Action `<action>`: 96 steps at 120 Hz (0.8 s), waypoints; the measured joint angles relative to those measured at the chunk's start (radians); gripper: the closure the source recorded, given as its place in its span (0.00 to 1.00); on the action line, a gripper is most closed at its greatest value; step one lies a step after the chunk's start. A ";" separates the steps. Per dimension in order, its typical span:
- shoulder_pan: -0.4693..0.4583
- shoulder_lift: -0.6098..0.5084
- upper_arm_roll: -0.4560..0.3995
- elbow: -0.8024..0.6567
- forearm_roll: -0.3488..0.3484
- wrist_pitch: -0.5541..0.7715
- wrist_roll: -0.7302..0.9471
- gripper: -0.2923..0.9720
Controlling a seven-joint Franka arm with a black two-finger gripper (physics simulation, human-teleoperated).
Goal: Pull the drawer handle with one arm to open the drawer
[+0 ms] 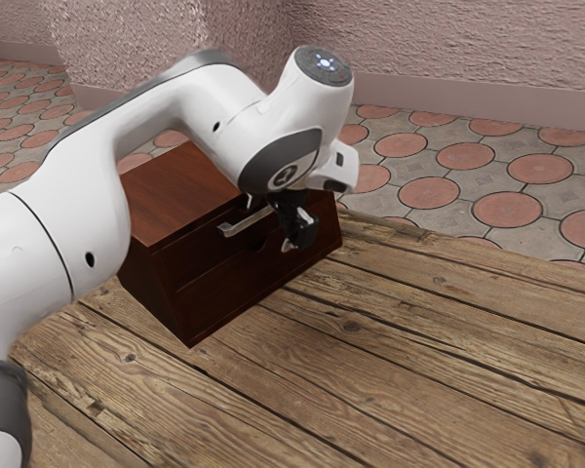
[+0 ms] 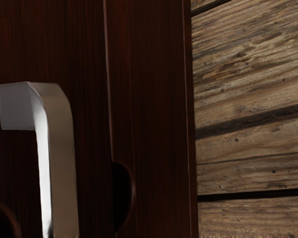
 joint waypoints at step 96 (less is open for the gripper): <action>-0.008 -0.036 0.031 -0.053 -0.001 0.010 -0.003 0.54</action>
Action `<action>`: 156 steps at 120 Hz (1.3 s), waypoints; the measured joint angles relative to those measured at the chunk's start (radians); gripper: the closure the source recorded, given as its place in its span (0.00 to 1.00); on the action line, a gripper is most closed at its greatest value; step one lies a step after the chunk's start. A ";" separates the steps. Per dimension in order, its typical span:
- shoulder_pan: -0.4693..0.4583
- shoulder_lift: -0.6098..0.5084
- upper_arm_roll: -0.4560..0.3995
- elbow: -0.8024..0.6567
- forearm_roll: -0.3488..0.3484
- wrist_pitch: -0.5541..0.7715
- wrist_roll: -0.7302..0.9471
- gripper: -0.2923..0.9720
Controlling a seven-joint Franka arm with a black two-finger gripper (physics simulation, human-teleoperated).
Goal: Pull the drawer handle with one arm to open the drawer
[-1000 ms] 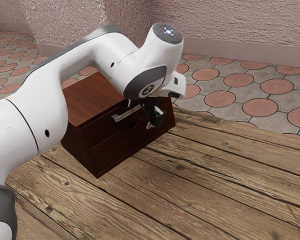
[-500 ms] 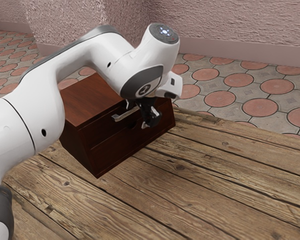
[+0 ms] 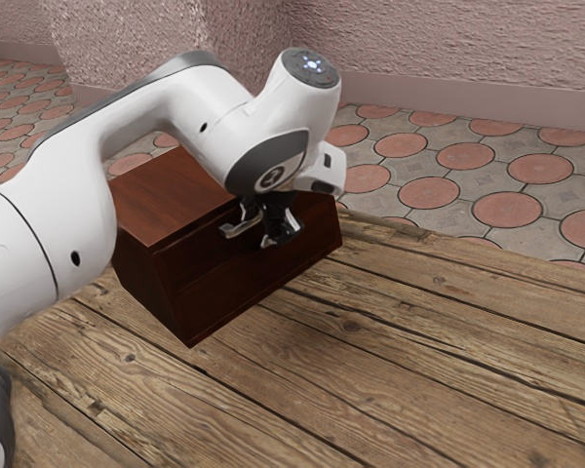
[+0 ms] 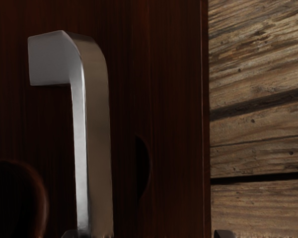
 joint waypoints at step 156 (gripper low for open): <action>-0.100 -0.153 0.002 -0.268 0.018 0.194 -0.164 0.51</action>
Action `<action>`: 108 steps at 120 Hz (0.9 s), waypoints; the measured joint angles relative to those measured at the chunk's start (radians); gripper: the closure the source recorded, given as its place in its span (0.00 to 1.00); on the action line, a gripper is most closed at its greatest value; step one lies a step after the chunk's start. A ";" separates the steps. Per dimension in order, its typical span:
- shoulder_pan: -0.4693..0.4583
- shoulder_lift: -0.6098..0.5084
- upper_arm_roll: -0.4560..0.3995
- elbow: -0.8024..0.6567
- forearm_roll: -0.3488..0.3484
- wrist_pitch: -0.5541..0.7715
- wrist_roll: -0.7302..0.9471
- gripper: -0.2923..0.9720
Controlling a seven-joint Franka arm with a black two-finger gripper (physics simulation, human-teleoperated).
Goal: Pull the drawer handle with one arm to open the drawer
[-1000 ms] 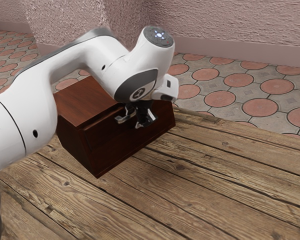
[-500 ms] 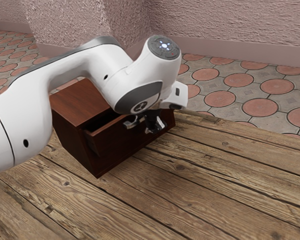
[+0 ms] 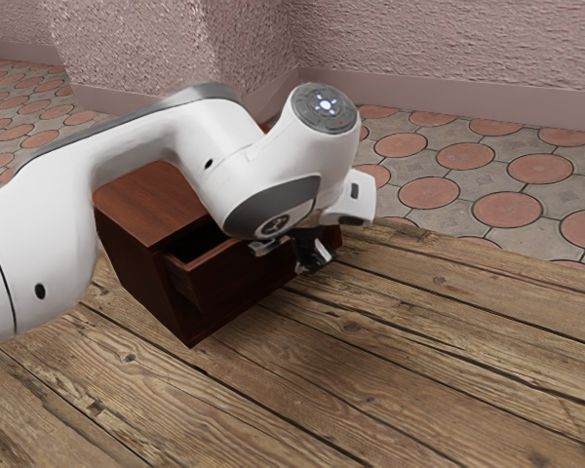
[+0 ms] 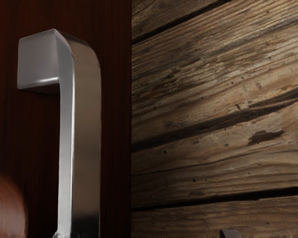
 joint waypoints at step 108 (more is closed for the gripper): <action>-0.079 -0.085 0.006 -0.109 0.005 0.066 -0.104 0.55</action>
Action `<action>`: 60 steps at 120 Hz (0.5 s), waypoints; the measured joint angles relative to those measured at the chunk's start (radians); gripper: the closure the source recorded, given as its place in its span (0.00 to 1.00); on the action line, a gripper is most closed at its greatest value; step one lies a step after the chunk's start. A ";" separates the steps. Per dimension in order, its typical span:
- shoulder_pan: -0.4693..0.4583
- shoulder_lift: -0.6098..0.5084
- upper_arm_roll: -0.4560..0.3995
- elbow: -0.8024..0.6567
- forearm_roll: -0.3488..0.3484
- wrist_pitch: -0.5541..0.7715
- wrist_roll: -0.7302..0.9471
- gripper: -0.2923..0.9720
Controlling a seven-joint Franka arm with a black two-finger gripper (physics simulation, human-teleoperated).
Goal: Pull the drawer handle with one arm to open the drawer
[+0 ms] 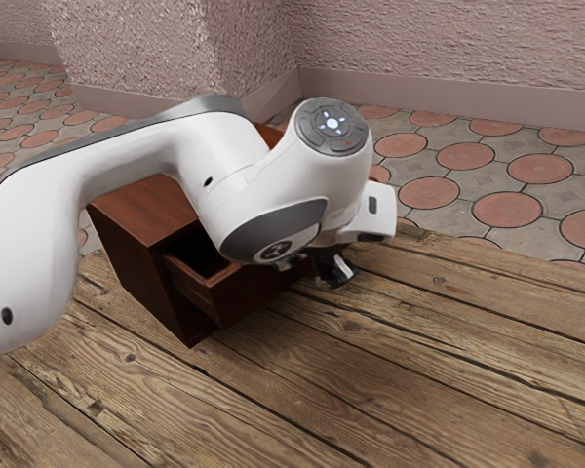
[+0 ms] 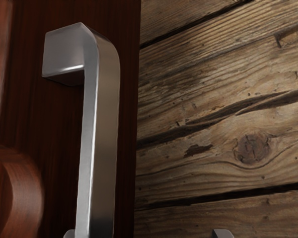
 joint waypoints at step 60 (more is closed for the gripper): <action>-0.041 -0.017 0.000 -0.023 0.001 0.003 -0.051 0.52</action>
